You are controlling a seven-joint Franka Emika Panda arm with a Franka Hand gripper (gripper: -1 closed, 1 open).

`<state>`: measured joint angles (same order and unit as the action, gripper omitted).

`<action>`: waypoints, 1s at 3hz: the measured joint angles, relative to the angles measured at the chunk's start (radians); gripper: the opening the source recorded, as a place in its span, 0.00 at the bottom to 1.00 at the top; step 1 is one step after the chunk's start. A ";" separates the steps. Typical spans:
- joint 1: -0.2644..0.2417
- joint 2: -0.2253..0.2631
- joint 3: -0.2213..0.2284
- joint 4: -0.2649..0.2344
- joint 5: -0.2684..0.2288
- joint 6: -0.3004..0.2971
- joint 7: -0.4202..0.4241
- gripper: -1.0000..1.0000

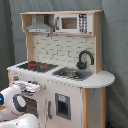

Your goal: Play with the kitchen

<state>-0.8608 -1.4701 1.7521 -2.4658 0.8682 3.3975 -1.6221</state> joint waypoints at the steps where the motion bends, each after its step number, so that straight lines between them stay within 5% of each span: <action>1: 0.000 0.000 0.000 0.000 0.000 0.000 0.000 0.00; 3: 0.002 0.005 0.001 -0.013 0.005 -0.002 0.215 0.00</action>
<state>-0.8592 -1.4647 1.7528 -2.4790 0.8732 3.3955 -1.4073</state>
